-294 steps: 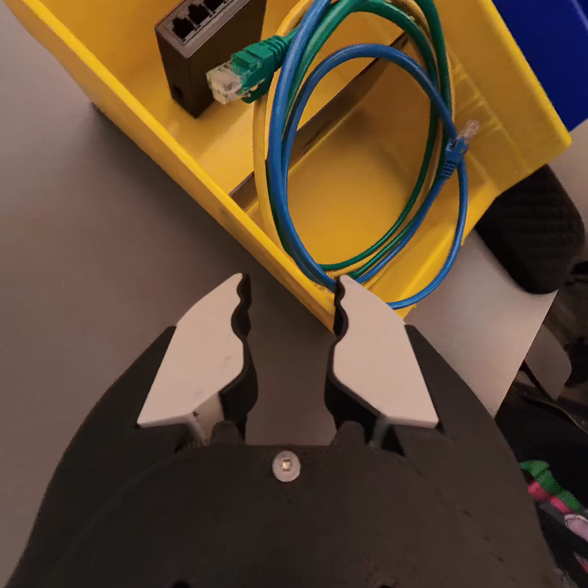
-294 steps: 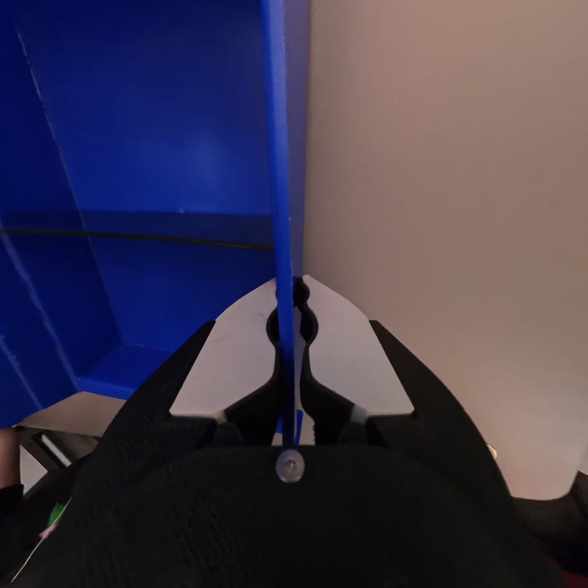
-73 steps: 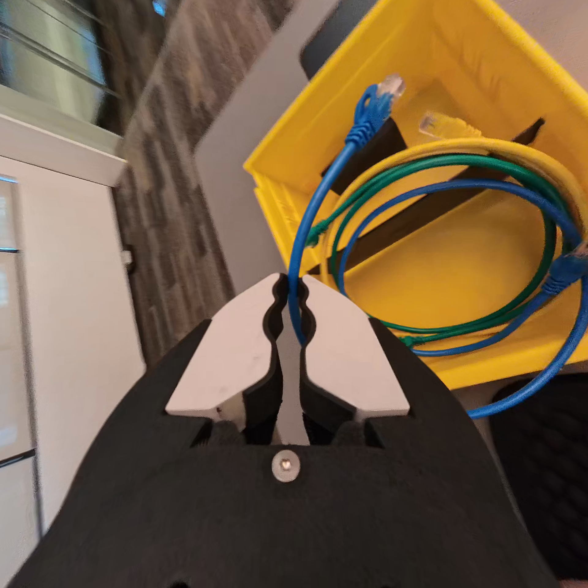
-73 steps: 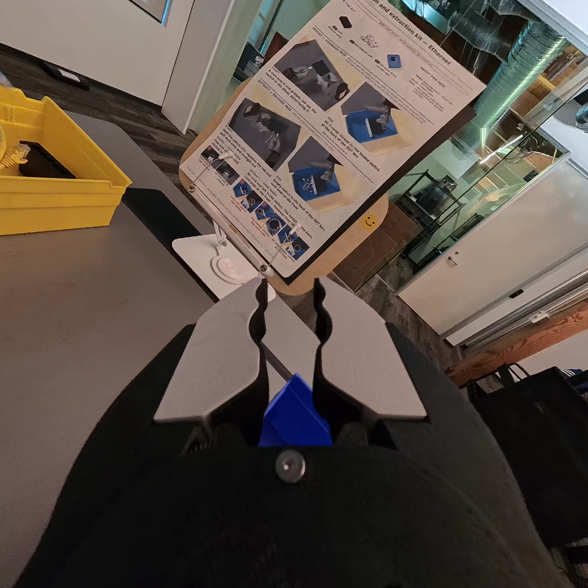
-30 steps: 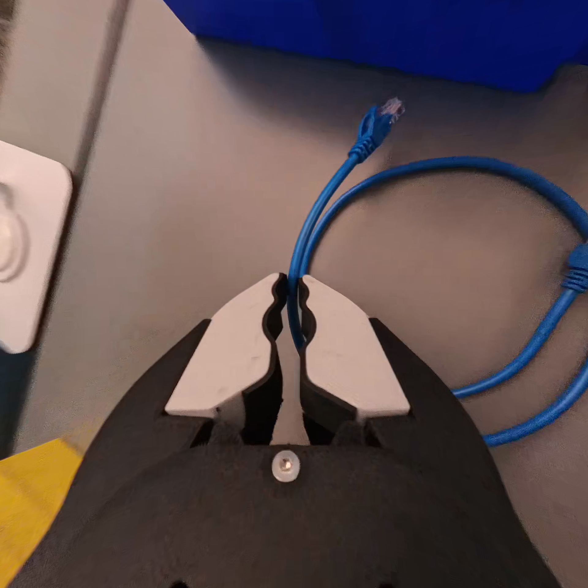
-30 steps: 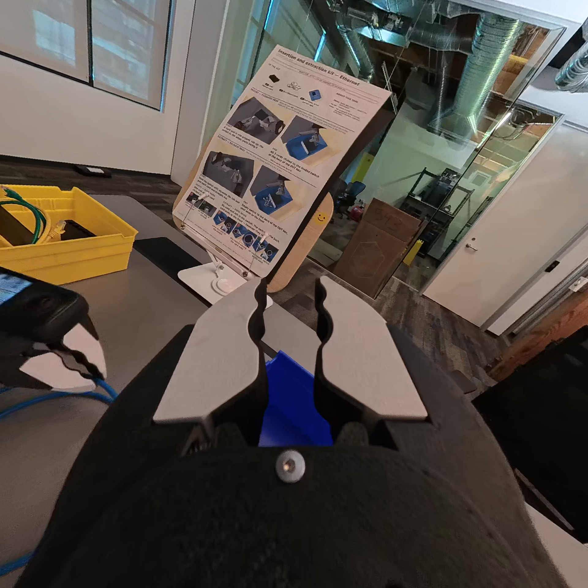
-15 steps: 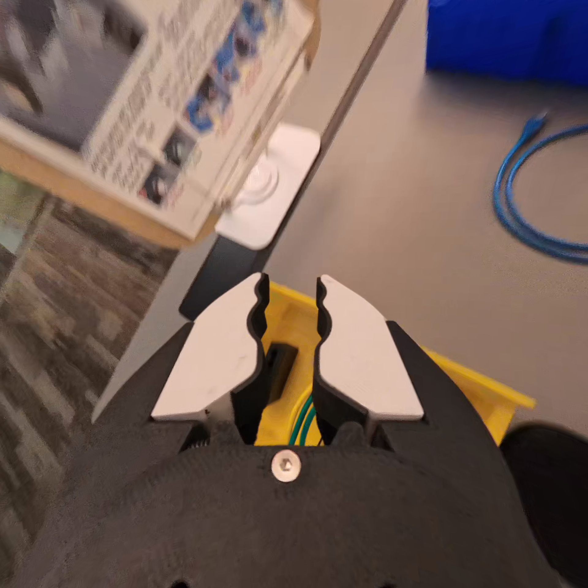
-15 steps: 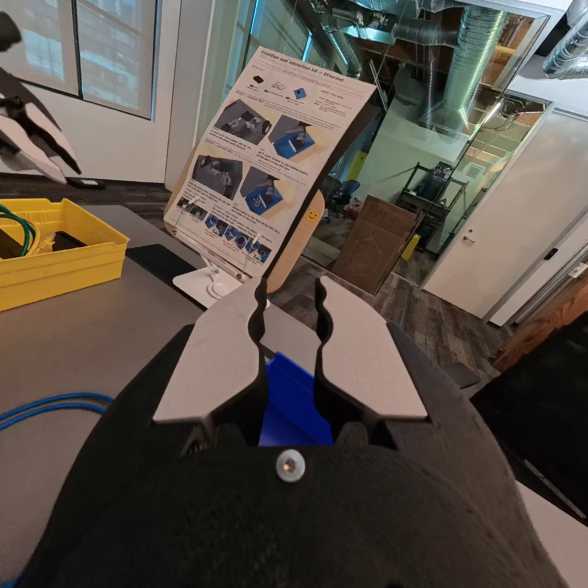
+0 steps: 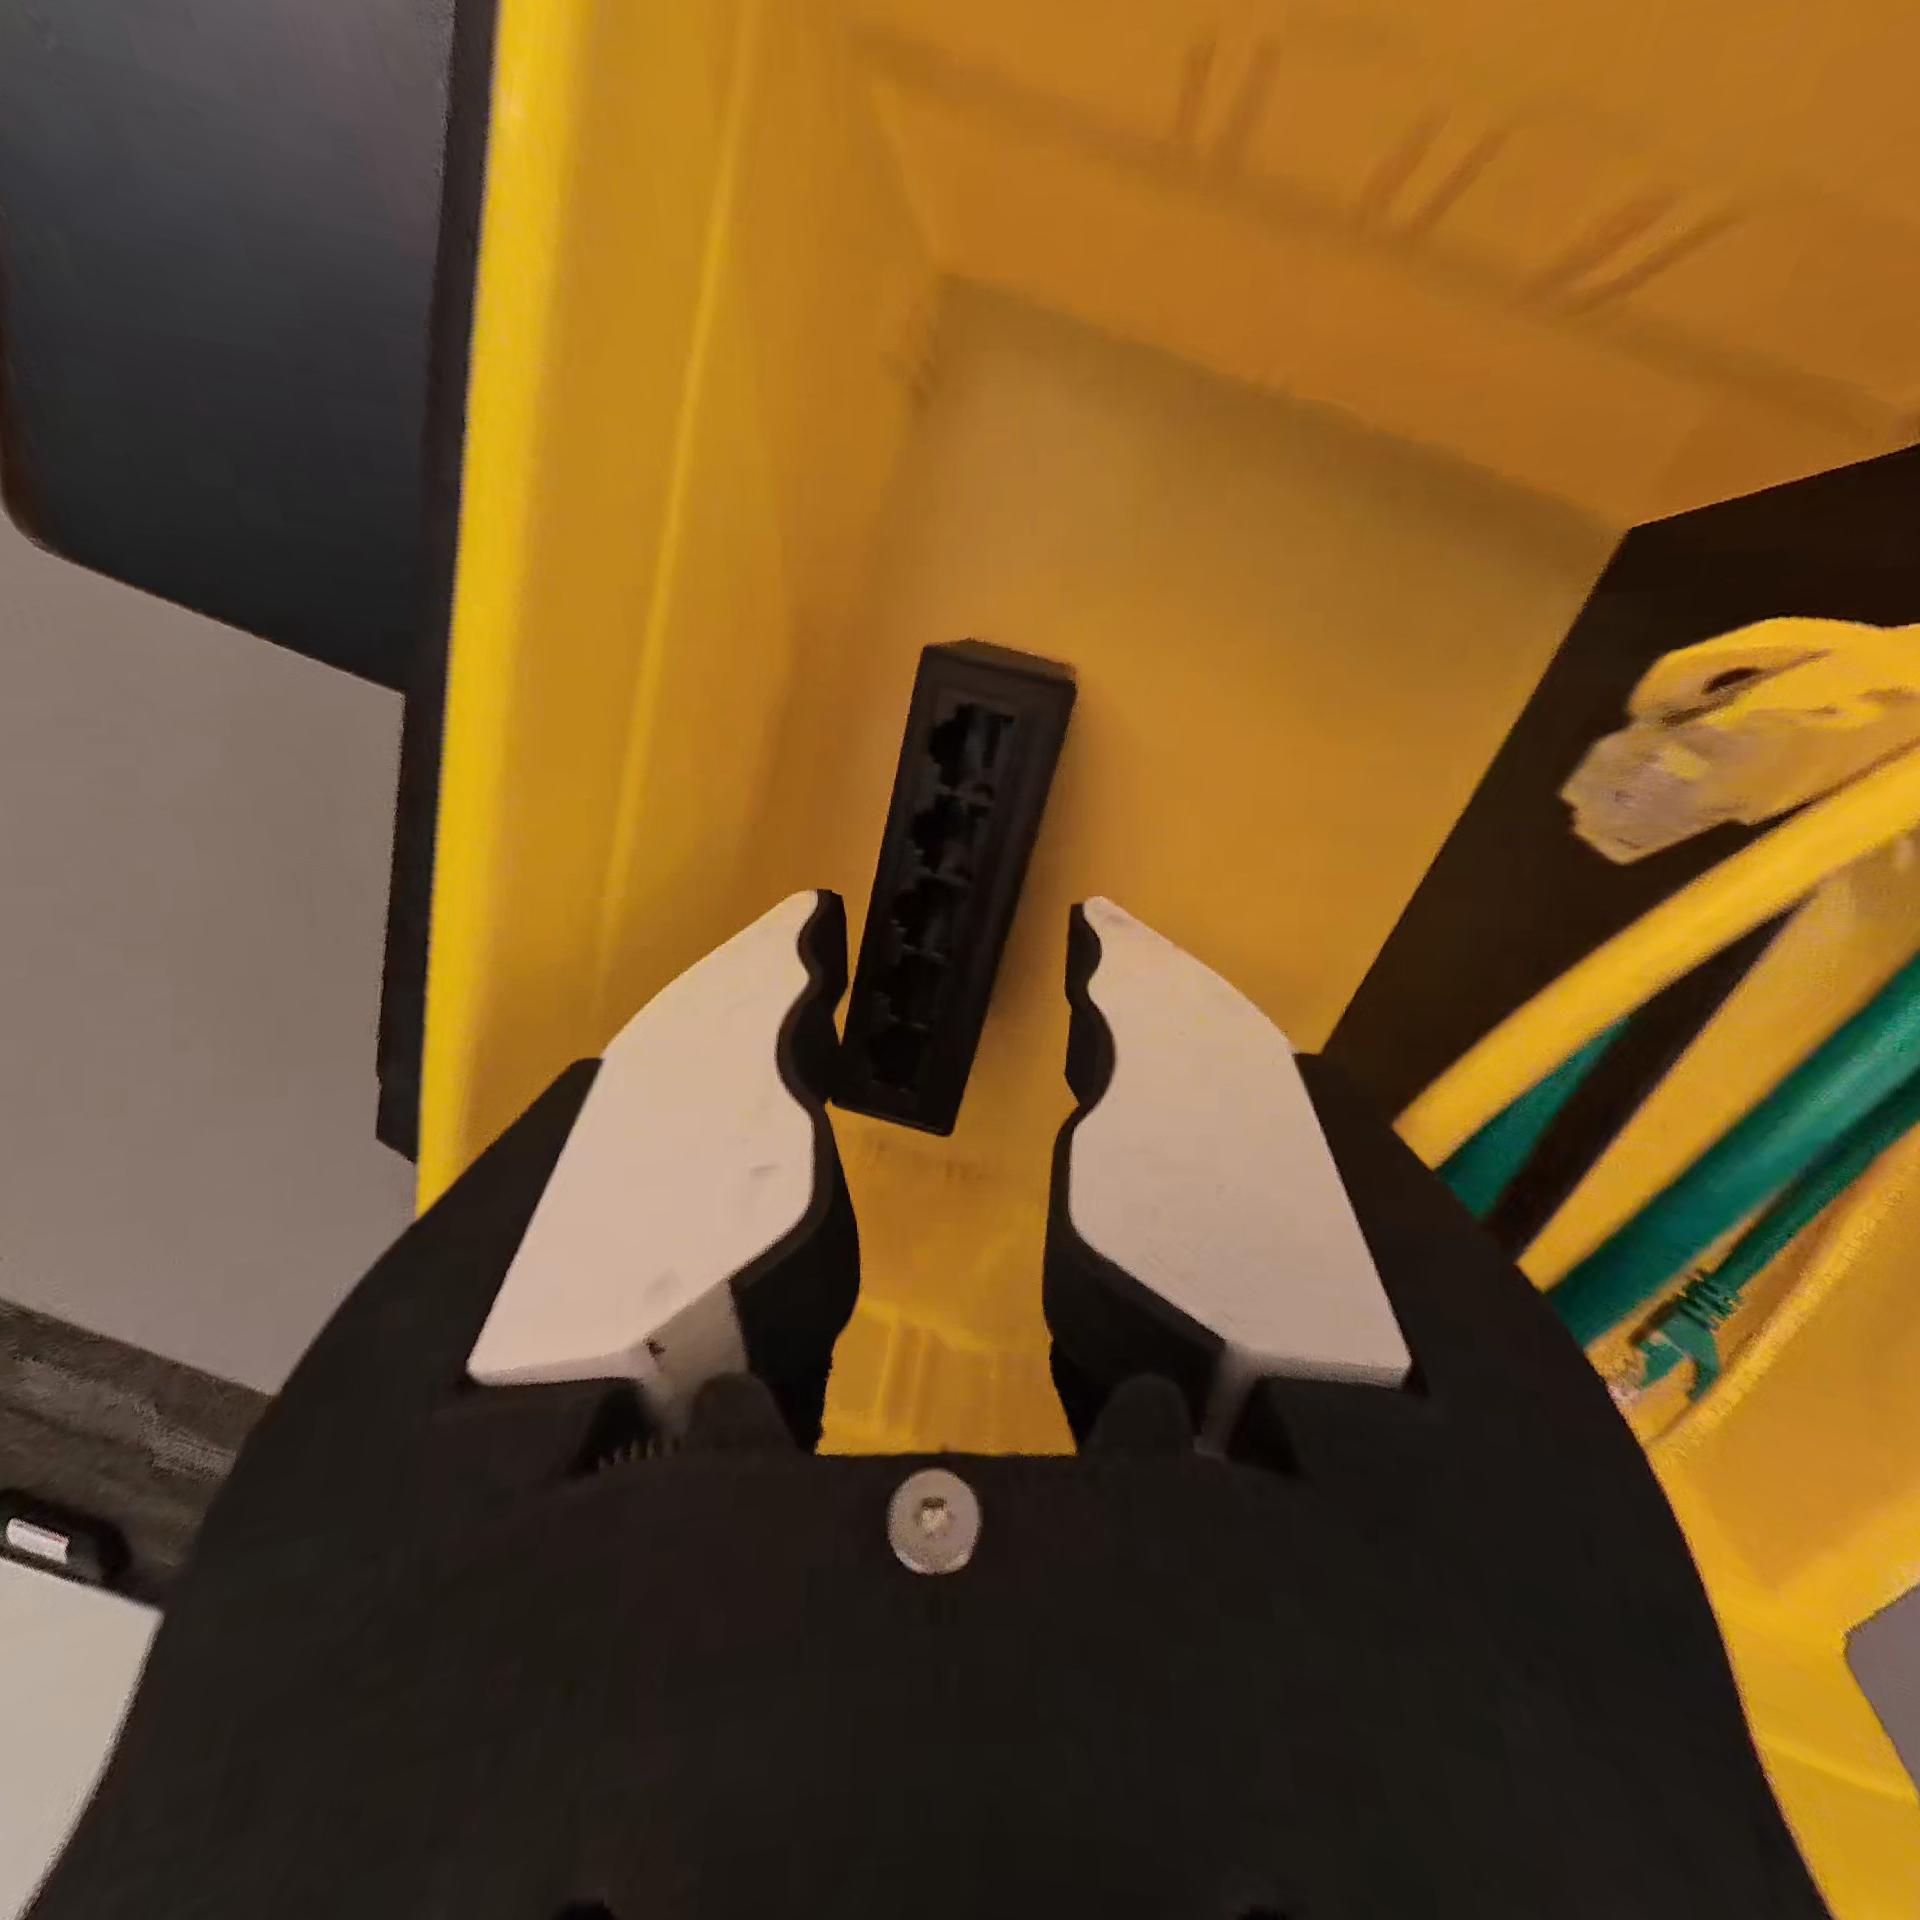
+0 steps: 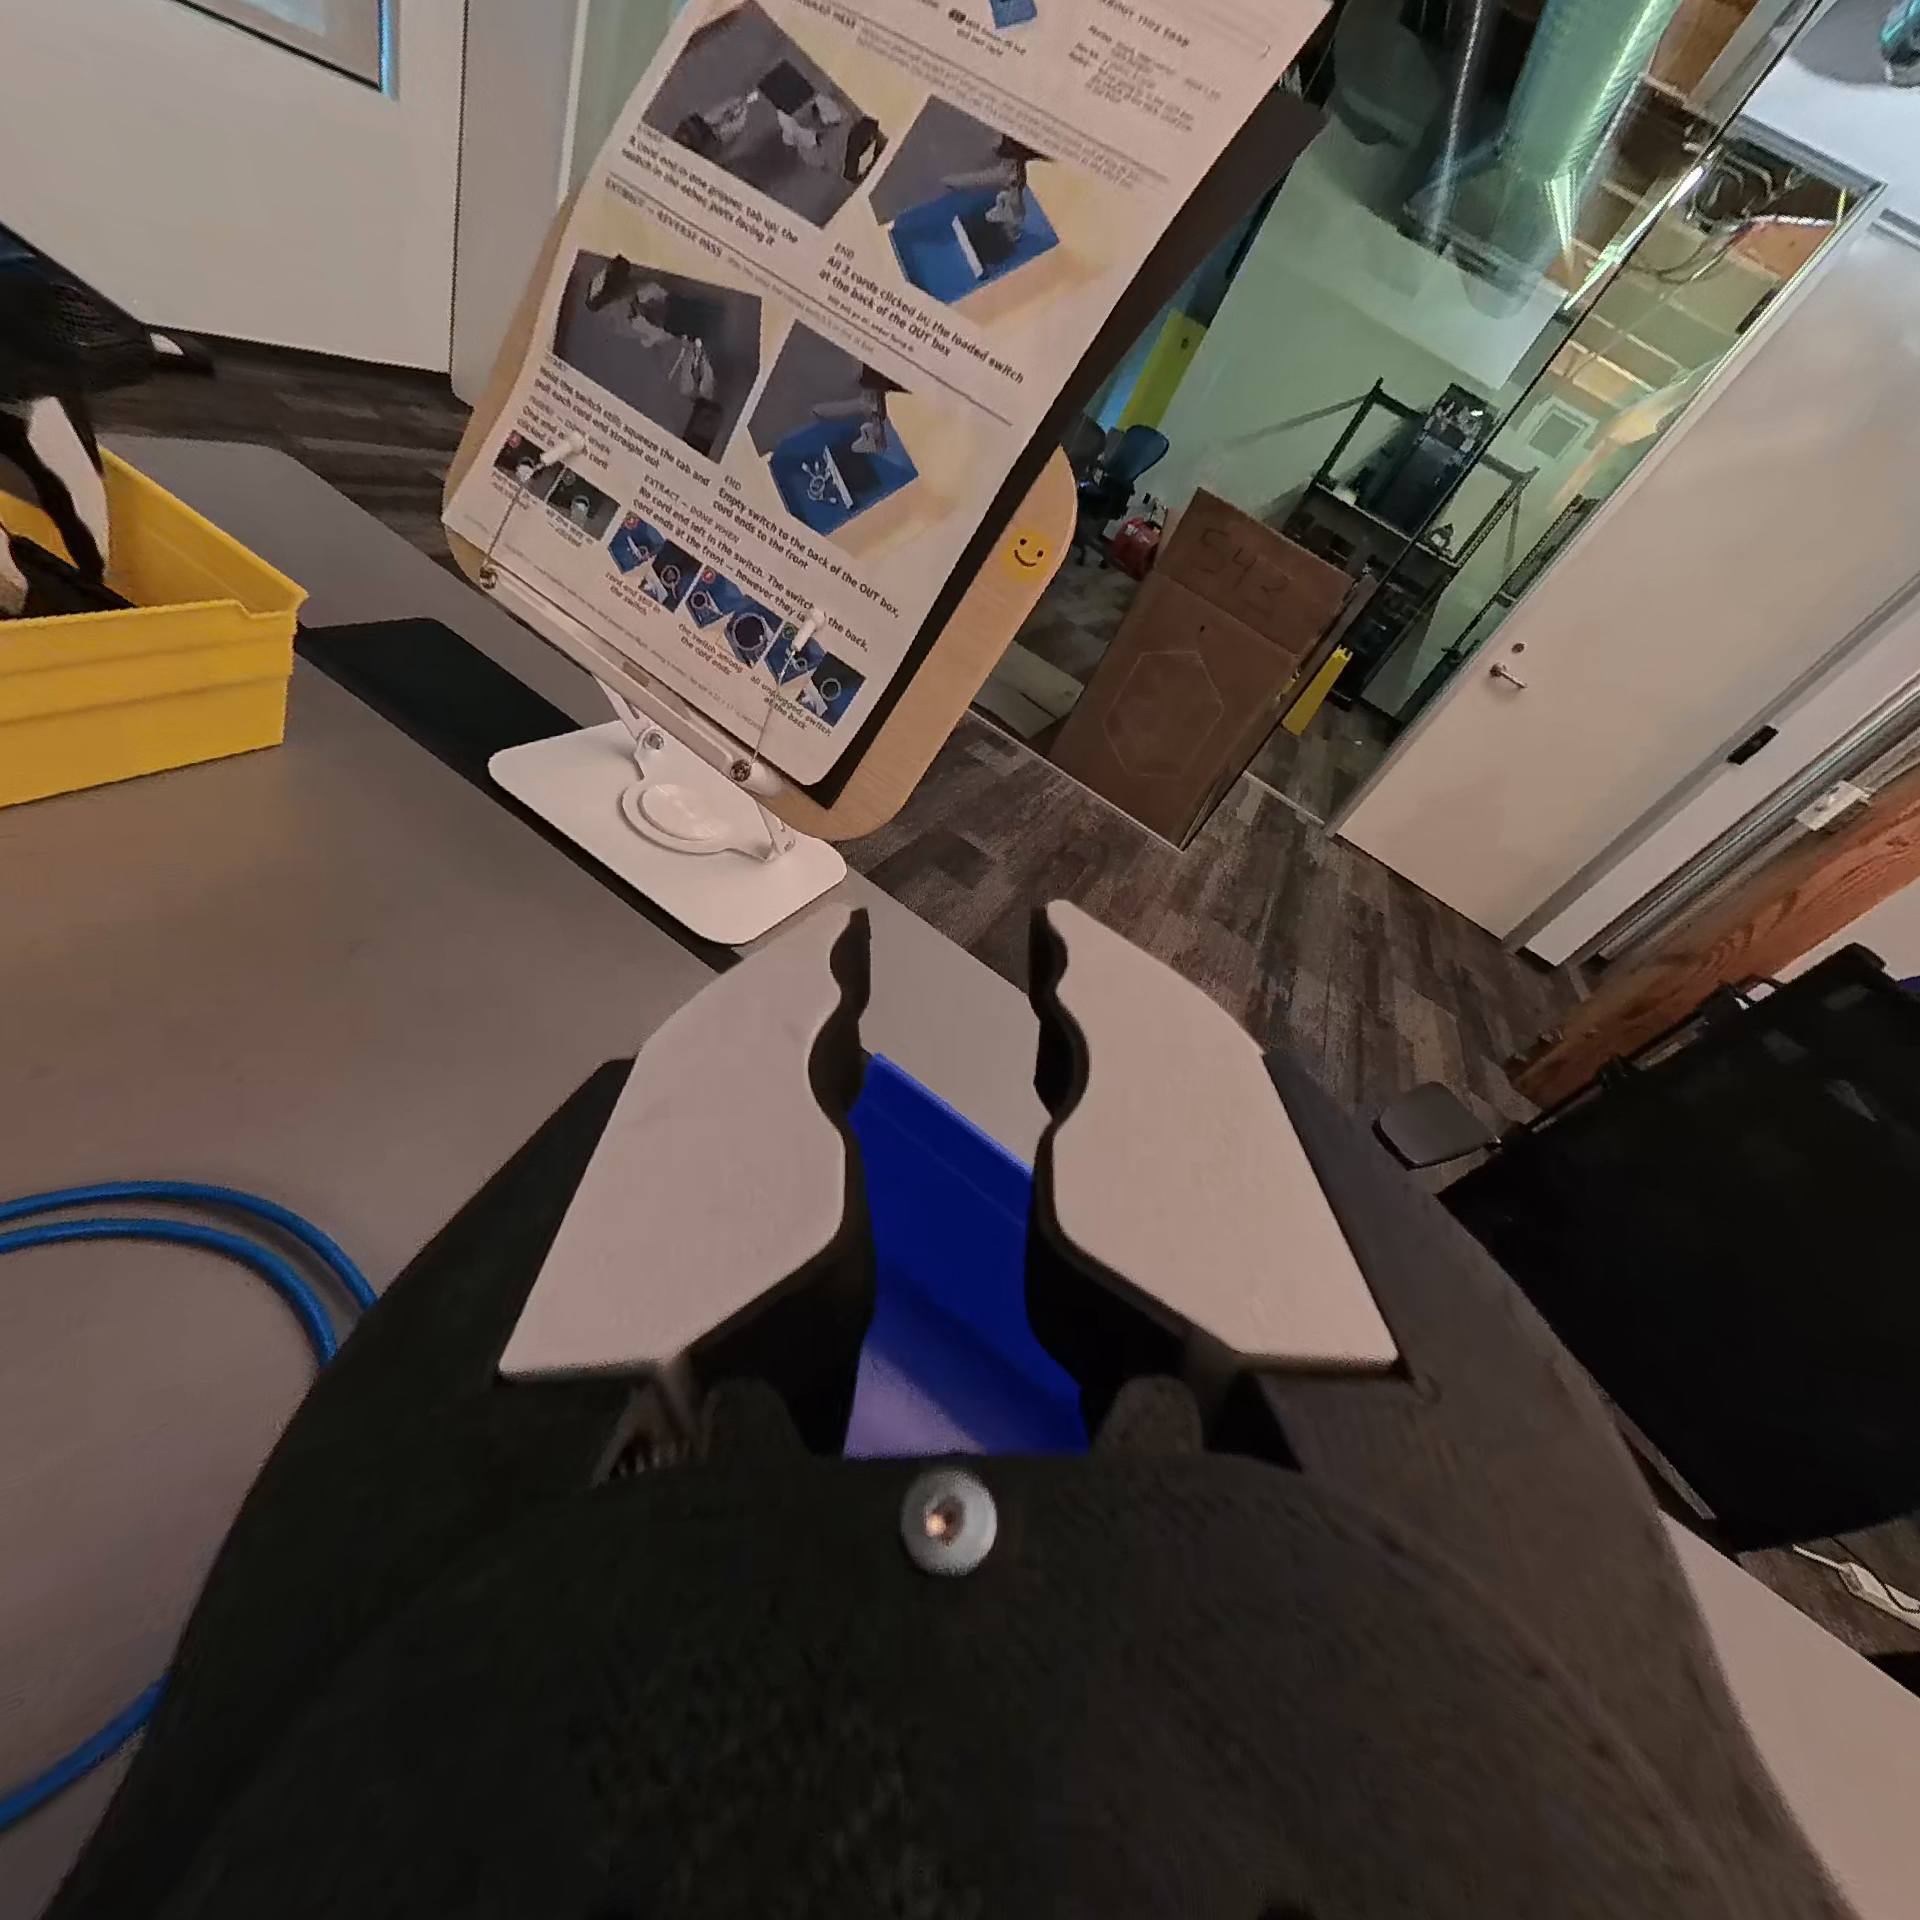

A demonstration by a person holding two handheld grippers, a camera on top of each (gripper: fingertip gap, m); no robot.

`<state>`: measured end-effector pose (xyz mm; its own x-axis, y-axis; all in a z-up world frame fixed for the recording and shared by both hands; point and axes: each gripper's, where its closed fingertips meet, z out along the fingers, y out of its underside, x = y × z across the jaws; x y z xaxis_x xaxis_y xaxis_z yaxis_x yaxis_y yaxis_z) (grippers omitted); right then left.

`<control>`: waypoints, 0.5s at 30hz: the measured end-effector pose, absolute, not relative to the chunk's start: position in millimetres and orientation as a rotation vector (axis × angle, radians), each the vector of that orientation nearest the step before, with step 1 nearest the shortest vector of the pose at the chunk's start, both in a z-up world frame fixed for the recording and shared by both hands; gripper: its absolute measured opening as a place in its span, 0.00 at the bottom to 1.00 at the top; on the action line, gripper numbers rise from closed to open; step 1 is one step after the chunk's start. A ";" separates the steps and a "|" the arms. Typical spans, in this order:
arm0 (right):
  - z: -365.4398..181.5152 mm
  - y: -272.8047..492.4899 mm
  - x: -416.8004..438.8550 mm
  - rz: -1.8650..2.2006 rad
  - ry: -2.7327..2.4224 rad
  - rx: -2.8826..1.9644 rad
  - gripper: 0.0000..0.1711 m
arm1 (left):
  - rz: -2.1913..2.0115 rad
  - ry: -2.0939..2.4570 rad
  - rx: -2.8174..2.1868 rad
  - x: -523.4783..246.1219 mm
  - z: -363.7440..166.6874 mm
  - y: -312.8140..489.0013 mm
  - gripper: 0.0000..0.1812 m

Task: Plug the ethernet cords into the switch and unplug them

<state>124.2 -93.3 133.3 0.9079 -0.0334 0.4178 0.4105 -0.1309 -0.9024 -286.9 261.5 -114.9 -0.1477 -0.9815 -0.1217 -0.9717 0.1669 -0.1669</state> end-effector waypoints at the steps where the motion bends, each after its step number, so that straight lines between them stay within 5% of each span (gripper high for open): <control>1: 131.2 -91.9 124.7 -0.392 -0.295 -1.674 0.18 | -0.070 2.241 -1.922 -287.7 -119.1 262.5 0.22; 8: 130.1 -94.6 126.8 -0.407 -0.310 -1.676 0.18 | 0.097 2.247 -1.907 -291.4 -115.2 267.6 0.16; 15: 150.2 -114.3 131.9 -0.365 -0.259 -1.582 0.18 | 0.161 2.047 -1.667 -243.0 23.5 224.0 0.15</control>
<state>131.9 -114.3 150.2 0.9207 -0.0587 0.3858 0.3836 -0.0465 -0.9223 -243.0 224.0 23.5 -0.1322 -0.8877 -0.4411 -0.9458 0.2461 -0.2118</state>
